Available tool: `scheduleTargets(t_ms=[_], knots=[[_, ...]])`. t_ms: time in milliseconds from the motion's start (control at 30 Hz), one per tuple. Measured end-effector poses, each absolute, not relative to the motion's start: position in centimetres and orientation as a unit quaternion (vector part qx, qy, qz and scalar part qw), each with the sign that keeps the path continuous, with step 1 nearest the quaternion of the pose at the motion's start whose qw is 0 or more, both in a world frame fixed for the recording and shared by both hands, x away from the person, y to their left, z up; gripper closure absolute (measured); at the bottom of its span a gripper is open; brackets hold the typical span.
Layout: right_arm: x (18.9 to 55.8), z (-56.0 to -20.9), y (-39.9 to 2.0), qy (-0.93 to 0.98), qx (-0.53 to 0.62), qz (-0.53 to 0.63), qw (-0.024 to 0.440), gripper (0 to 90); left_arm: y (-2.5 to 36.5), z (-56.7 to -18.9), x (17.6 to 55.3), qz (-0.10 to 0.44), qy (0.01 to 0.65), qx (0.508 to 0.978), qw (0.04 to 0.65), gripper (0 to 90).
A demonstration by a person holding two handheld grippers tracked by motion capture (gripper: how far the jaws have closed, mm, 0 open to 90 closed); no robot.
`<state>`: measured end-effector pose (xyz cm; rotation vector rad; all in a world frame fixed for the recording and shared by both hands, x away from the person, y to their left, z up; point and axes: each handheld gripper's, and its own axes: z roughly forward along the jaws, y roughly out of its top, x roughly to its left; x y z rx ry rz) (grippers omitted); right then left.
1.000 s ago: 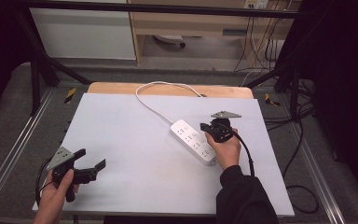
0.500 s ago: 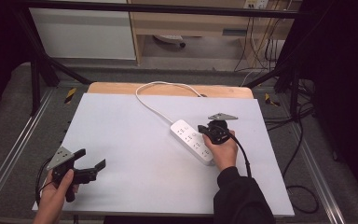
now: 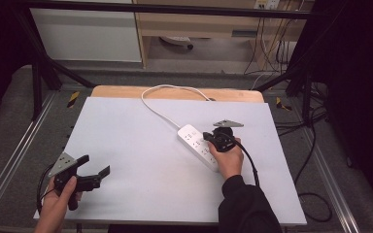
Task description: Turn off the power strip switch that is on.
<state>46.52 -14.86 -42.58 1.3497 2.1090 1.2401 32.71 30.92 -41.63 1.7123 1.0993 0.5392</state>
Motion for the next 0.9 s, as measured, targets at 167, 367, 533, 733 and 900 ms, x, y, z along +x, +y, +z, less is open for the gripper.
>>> scheduleTargets(t_ms=[167,367,533,733,900], knots=[[46.61,-42.73,-14.49,0.745,0.476,0.435,0.172,90.0,30.93,-41.61,32.69,0.222,0.453,0.707,0.496,4.4],[46.73,-42.99,-14.28,0.744,0.479,0.431,0.175,90.0,30.95,-41.62,32.69,0.223,0.454,0.706,0.496,4.4],[46.75,-43.12,-14.09,0.745,0.48,0.429,0.175,90.0,30.96,-41.61,32.68,0.222,0.454,0.706,0.496,4.4],[46.82,-43.18,-14.01,0.745,0.482,0.426,0.177,90.0,30.97,-41.61,32.68,0.222,0.454,0.705,0.497,4.4],[46.83,-43.23,-14.0,0.744,0.483,0.426,0.178,90.0,30.97,-41.59,32.66,0.222,0.454,0.705,0.497,4.4]])
